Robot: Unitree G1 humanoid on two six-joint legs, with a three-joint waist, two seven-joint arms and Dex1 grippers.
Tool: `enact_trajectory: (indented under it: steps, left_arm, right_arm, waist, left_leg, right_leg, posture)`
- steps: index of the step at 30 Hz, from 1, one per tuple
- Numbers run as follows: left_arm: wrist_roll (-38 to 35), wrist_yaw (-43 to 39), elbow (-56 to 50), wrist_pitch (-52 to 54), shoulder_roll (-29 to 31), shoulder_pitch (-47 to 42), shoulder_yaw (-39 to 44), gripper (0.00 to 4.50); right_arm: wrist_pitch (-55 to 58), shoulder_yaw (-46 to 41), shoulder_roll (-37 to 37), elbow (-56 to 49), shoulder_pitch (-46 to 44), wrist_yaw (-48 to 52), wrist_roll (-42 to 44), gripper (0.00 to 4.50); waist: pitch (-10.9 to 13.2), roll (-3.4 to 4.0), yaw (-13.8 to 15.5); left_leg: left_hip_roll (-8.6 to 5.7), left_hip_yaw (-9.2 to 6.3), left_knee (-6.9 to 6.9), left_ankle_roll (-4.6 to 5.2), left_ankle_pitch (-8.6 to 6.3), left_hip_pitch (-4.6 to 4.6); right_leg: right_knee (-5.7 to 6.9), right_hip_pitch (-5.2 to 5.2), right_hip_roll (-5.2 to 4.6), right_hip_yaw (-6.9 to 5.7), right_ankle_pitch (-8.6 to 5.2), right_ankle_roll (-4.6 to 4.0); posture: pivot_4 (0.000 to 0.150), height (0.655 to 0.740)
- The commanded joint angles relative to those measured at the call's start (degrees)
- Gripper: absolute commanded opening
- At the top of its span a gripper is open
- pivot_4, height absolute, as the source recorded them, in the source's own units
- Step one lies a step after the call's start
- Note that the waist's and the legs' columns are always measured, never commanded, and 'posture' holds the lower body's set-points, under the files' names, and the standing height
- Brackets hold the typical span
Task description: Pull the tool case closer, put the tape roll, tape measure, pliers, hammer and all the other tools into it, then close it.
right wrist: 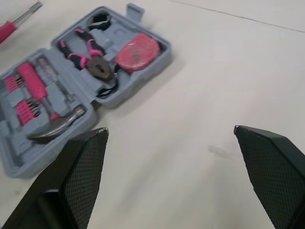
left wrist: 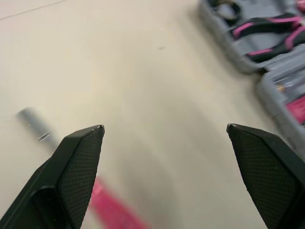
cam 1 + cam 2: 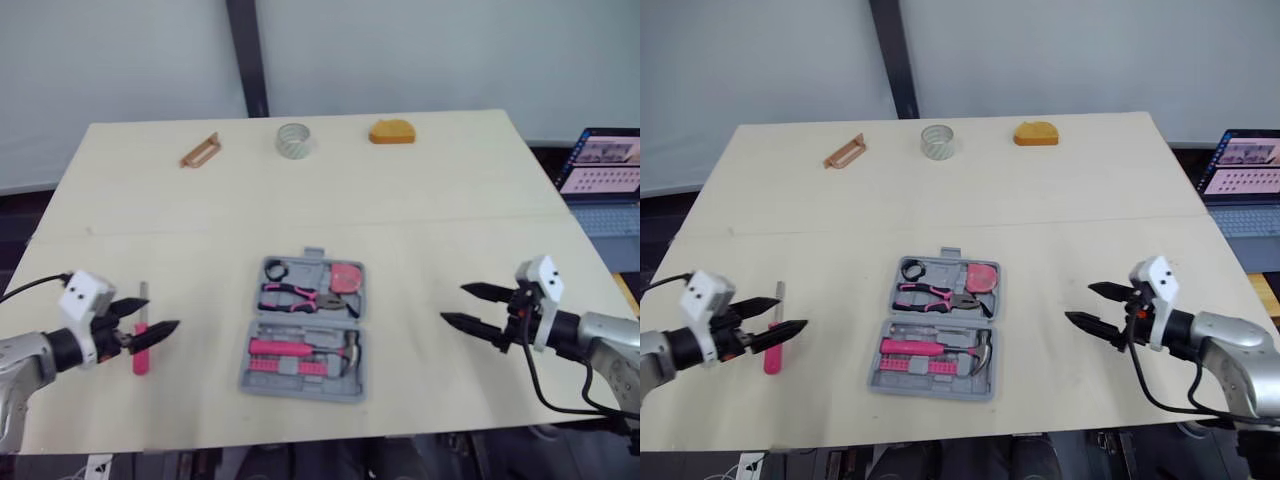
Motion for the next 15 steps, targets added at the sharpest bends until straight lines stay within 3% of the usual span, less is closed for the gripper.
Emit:
enact_trajectory:
  steps: [1,10,15]
  left_arm:
    - [1.1,4.3,3.6,-4.7,-1.5,1.5,7.3,4.42]
    - [2.4,8.5,10.0,-12.4,-4.6,6.7,12.2,4.42]
    - [1.9,9.7,8.4,-12.4,-5.8,7.9,11.4,4.42]
  right_arm:
    - [-2.4,-2.9,0.7,1.1,0.3,-1.5,-1.1,4.5]
    - [-5.8,-5.2,2.2,6.4,1.5,-3.5,-3.5,4.5]
    - [-6.3,-4.9,2.1,7.9,0.9,-2.8,-4.3,4.5]
  waist:
    - [0.0,-0.02,0.2]
    - [0.0,-0.05,0.5]
    - [0.1,-0.06,0.5]
  left_leg:
    - [0.0,0.0,0.0,0.0,0.0,0.0]
    - [0.0,0.05,0.01,-0.04,-0.02,0.01]
    - [0.0,0.08,0.0,-0.04,-0.03,0.01]
  right_leg:
    - [-0.01,0.0,0.0,0.0,0.0,0.0]
    - [0.03,-0.03,-0.01,0.04,0.0,0.0]
    - [0.03,-0.04,-0.01,0.07,0.0,0.0]
  posture:
    - [0.15,0.74]
    - [0.15,0.74]
    - [0.15,0.74]
